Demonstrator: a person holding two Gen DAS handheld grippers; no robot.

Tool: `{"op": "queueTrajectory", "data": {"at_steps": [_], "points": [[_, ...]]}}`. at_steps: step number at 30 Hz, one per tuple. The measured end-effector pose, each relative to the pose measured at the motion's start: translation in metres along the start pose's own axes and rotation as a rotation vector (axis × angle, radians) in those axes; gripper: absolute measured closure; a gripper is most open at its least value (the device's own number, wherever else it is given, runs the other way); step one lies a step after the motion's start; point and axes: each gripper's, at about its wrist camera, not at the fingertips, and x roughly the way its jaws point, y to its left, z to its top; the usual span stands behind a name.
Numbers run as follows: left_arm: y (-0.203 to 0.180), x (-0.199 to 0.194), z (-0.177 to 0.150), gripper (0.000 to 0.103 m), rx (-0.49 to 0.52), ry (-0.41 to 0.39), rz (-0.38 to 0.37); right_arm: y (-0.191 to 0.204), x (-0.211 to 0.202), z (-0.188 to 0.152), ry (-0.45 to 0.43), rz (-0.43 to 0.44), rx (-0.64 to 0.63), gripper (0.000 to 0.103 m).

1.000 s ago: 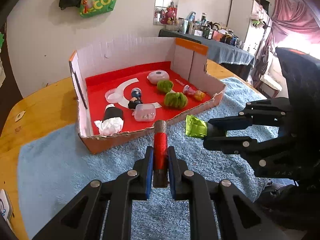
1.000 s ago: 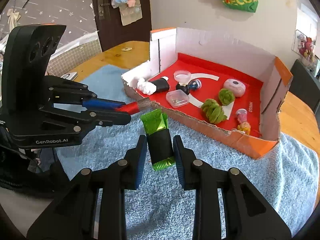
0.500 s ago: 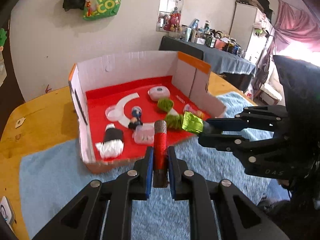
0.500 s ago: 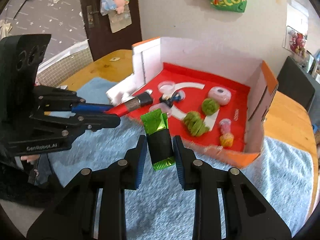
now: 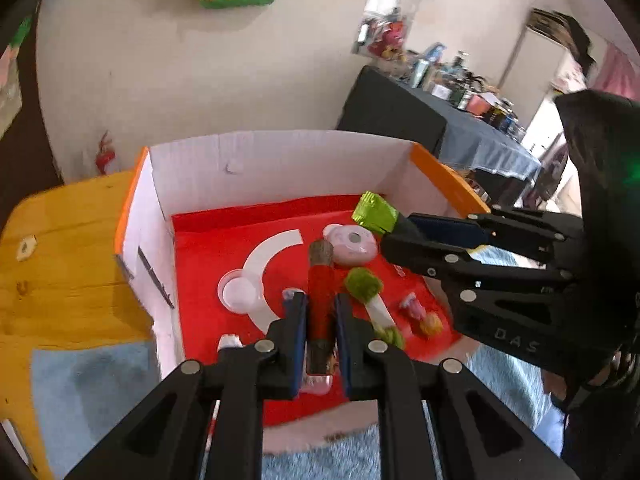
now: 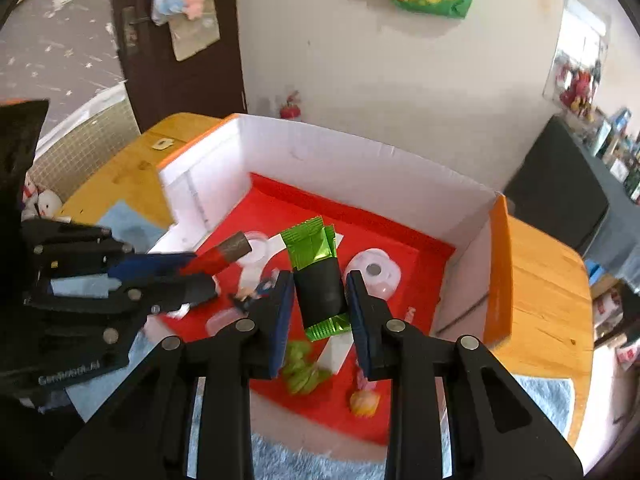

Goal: Organize objects
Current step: 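Carry the red cylinder with the left tool while the right tool carries the packet into the box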

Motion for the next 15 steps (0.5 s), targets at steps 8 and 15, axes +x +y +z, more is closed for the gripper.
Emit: {"op": "queueTrajectory", "data": {"at_steps": [8,15], "points": [[0.017,0.037,0.031,0.089,-0.086,0.053,0.054,-0.021,0.038,0.027,0.089,0.004,0.076,0.077],[0.031,0.061,0.041,0.089,-0.169,0.091,0.056,-0.037,0.063,0.036,0.154,0.009,0.137,0.077]]}}
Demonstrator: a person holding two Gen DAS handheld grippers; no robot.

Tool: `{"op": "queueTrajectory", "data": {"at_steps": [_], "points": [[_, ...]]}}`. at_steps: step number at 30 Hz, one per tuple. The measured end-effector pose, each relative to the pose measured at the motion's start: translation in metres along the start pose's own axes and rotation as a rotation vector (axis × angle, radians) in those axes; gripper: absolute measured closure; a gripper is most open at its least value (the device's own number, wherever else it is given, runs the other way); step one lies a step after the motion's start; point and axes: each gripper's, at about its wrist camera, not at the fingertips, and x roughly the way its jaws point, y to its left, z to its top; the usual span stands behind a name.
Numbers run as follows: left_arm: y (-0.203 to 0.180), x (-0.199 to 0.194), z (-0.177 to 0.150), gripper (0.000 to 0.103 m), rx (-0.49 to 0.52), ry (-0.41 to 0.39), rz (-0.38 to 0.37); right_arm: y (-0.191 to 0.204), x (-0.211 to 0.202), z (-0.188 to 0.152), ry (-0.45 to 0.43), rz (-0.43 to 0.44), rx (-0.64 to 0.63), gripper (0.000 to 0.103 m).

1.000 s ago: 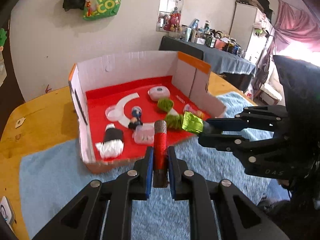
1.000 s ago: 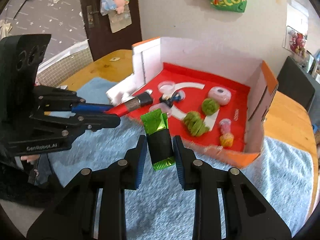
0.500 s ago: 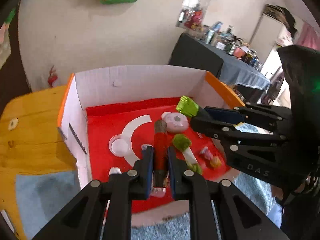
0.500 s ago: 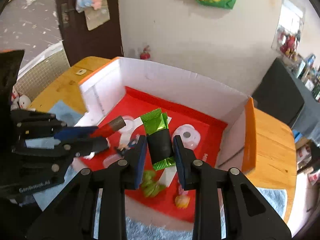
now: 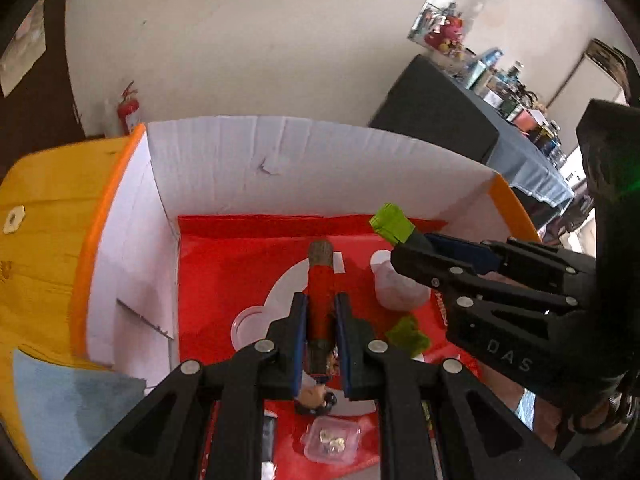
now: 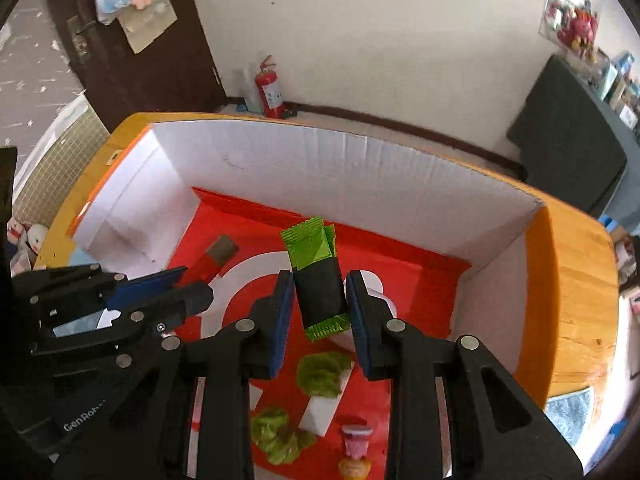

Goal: Organize objects
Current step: 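Carry the red cylinder with the left tool while the right tool carries the packet into the box, then open the right tool dropping the packet while the left tool sets the red cylinder on the box floor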

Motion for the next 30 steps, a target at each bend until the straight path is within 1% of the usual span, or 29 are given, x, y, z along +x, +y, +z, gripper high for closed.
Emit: {"op": "queueTrajectory", "data": {"at_steps": [7,14,18,30], "points": [[0.007,0.018,0.008,0.089,-0.072,0.018,0.0,-0.001,0.014,0.008,0.041,-0.006,0.023,0.077],[0.019,0.035,0.012,0.089,-0.164,0.046,-0.02,-0.012,0.027,0.012,0.081,0.045,0.088,0.077],[0.022,0.042,0.013,0.089,-0.199,0.058,-0.032,-0.012,0.032,0.015,0.087,0.063,0.119,0.077],[0.028,0.051,0.012,0.089,-0.231,0.082,-0.024,-0.008,0.042,0.02,0.11,0.055,0.121,0.077]]}}
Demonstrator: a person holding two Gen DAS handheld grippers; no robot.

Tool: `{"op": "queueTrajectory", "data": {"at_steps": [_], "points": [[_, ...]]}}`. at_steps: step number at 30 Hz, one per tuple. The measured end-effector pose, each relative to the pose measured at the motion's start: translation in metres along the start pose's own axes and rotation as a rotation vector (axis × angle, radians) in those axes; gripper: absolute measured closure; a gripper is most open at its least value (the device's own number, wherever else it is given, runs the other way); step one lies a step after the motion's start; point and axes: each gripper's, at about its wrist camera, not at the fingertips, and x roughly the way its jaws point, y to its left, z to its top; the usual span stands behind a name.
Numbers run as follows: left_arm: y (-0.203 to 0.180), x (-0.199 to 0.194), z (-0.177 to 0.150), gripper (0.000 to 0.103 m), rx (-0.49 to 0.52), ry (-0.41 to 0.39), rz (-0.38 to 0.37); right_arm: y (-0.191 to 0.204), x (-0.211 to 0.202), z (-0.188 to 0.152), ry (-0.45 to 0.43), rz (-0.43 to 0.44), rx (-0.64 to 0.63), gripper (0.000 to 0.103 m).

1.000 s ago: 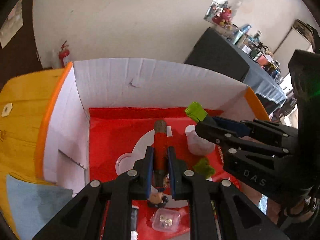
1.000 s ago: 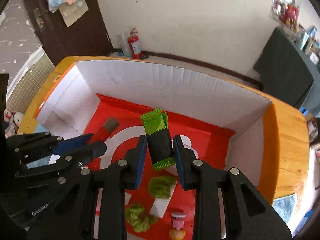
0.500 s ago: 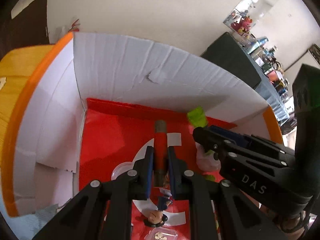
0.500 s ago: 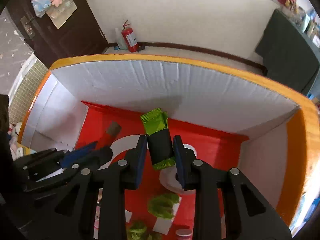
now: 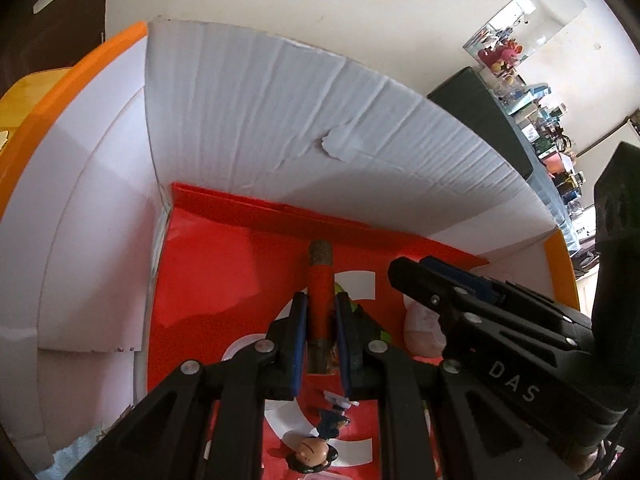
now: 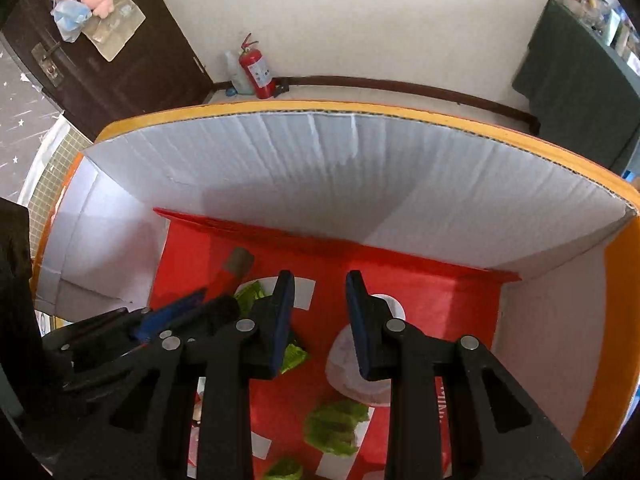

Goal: Organize objects
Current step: 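Open the right tool dropping the packet while the left tool sets the red cylinder on the box floor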

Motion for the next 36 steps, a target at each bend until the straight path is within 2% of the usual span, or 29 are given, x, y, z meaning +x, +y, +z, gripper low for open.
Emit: {"op": "queueTrajectory", "data": {"at_steps": [4,10,23,27,36], "points": [[0.002,-0.001,-0.001,0.089,-0.011,0.01,0.002,0.0,-0.003,-0.001,-0.009,-0.01,-0.013,0.077],[0.01,-0.002,0.0,0.089,-0.036,0.039,0.044,-0.001,-0.006,-0.003,-0.018,-0.019,-0.013,0.077],[0.007,0.003,0.003,0.089,-0.06,0.067,0.039,-0.011,-0.013,-0.004,-0.043,-0.01,0.009,0.077],[0.009,0.003,0.003,0.089,-0.067,0.08,0.016,-0.014,-0.012,-0.005,-0.038,0.003,0.016,0.077],[0.01,0.004,0.004,0.089,-0.066,0.077,0.016,-0.008,-0.005,-0.005,-0.016,0.015,-0.003,0.077]]}}
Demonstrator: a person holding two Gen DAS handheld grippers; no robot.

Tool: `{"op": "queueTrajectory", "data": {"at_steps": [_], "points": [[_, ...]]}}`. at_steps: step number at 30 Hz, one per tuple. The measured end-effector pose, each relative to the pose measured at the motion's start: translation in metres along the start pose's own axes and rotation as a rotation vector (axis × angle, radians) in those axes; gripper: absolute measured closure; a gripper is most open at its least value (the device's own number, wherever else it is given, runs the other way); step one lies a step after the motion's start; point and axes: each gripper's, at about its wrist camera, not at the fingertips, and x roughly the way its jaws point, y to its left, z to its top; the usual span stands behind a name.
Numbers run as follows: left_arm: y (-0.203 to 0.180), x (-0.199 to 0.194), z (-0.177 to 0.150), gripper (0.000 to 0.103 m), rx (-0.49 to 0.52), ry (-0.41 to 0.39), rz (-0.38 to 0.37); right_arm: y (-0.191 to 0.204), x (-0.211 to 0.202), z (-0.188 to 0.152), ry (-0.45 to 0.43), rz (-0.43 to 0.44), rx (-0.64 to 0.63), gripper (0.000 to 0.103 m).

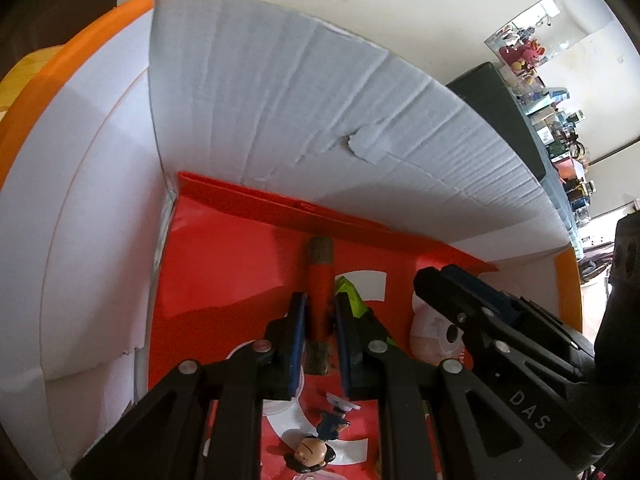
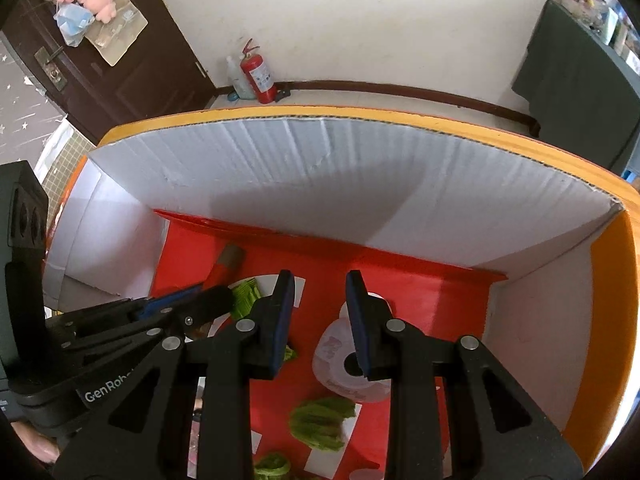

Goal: Organize objects
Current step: 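Open the right tool dropping the packet while the left tool sets the red cylinder on the box floor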

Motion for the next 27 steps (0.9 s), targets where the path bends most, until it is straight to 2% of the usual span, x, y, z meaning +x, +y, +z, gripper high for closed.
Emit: {"op": "queueTrajectory", "data": {"at_steps": [9,13,17,20,27], "points": [[0.0032,-0.0005,-0.0004,0.089,0.001,-0.002,-0.007,0.0,0.0023,-0.0021,0.009,0.003,-0.001,0.077],[0.0028,0.0,0.0011,0.083,0.001,0.002,-0.014,0.0008,0.0023,-0.0035,0.004,0.005,0.001,0.077],[0.0039,-0.0003,0.001,0.083,0.002,0.003,-0.013,-0.0006,0.0038,-0.0052,0.01,0.01,0.009,0.077],[0.0041,-0.0006,0.0013,0.074,0.0,0.001,-0.014,-0.001,0.0043,-0.0062,0.011,0.006,0.01,0.077],[0.0035,-0.0002,0.0015,0.074,0.001,0.002,-0.018,0.0015,0.0015,-0.0073,0.005,-0.001,0.005,0.077]]}}
